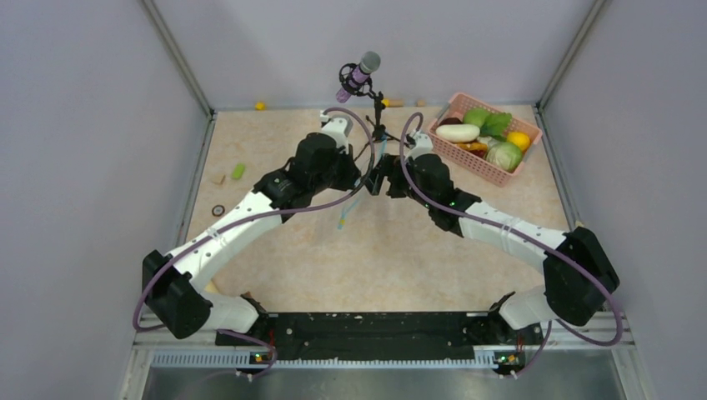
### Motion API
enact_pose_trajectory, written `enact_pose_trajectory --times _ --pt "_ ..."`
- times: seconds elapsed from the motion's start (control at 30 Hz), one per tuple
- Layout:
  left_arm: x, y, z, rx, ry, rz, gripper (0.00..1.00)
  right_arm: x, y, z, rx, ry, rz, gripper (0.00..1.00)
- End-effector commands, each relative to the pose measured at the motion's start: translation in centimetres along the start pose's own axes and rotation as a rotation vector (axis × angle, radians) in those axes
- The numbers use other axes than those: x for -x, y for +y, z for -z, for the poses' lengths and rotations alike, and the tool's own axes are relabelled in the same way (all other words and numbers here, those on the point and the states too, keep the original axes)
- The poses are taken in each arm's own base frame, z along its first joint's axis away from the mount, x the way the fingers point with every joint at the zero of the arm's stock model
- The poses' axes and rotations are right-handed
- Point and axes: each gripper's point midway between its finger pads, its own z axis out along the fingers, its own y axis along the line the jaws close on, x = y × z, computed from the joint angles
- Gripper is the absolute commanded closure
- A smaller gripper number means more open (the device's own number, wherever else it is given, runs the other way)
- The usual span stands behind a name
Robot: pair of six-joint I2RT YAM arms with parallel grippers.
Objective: Place the food in the zip-top bag and seal the zipper
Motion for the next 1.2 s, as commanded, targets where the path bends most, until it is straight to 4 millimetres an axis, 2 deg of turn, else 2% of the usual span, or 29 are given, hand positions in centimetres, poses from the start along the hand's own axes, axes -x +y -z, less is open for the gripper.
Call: enact_pose_trajectory --times 0.0,0.13,0.2,0.27,0.43,0.5,0.6,0.73,0.8,0.87,0.9,0.97,1.07,1.17 --pt "1.3 -0.9 0.8 -0.039 -0.062 0.003 1.0 1.9 0.9 -1.2 0.024 -0.043 -0.018 0.13" --pt "1.5 0.2 1.5 0.008 -0.091 -0.007 1.0 0.5 0.4 -1.8 0.035 -0.025 -0.018 0.31" --pt "1.5 0.8 1.9 0.032 -0.104 -0.01 1.0 0.1 0.2 -2.0 0.043 -0.028 -0.022 0.59" --pt "1.6 1.9 2.5 0.088 -0.125 -0.004 1.0 -0.3 -0.1 -1.8 0.044 -0.031 -0.023 0.78" --pt "1.7 7.2 4.8 0.369 -0.193 0.025 1.0 -1.3 -2.6 -0.9 -0.021 -0.003 0.004 1.0" --pt "1.5 9.4 6.1 0.486 -0.212 0.02 1.0 -2.1 -3.5 -0.2 -0.024 0.024 0.024 1.0" --pt "0.9 12.9 8.8 0.698 -0.237 0.024 1.0 -3.4 -3.1 1.0 0.062 0.054 0.101 1.0" --pt "-0.7 14.7 10.4 0.804 -0.206 0.019 1.0 -4.0 -2.2 2.2 0.151 0.05 0.163 1.0" --pt "-1.7 14.5 9.9 0.777 -0.173 0.028 1.0 -3.9 -1.6 2.5 0.189 0.04 0.179 1.0" --pt "-2.7 13.4 8.5 0.696 -0.13 0.041 0.98 -3.6 -0.8 2.5 0.221 0.029 0.169 1.0" --pt "-2.9 12.6 7.8 0.64 -0.112 0.051 0.93 -3.3 -0.3 2.5 0.245 0.024 0.165 1.0" --pt "-3.5 10.4 6.3 0.508 -0.074 0.067 0.76 -3.1 0.8 2.3 0.285 0.023 0.145 1.0" --pt "-3.6 9.2 5.1 0.432 -0.053 0.051 0.53 -2.9 2.9 2.0 0.343 0.009 0.141 1.0" --pt "-3.5 8.4 4.6 0.397 -0.019 0.037 0.47 -3.0 5.0 1.8 0.379 -0.01 0.152 1.0"
